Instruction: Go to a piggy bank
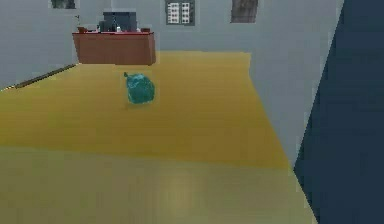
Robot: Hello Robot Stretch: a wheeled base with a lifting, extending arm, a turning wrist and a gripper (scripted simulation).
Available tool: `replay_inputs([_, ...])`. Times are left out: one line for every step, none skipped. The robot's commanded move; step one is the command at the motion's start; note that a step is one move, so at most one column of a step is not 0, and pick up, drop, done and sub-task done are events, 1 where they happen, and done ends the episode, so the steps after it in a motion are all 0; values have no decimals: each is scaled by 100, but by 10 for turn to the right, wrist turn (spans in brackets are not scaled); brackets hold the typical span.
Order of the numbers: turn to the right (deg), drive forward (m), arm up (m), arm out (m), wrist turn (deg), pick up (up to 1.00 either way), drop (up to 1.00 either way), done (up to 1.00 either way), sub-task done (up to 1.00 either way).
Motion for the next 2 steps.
replay_inputs([0, 100, 0, 0, 0, 0, 0, 0, 0])
replay_inputs([0, 100, 0, 0, 0, 0, 0, 0, 0])
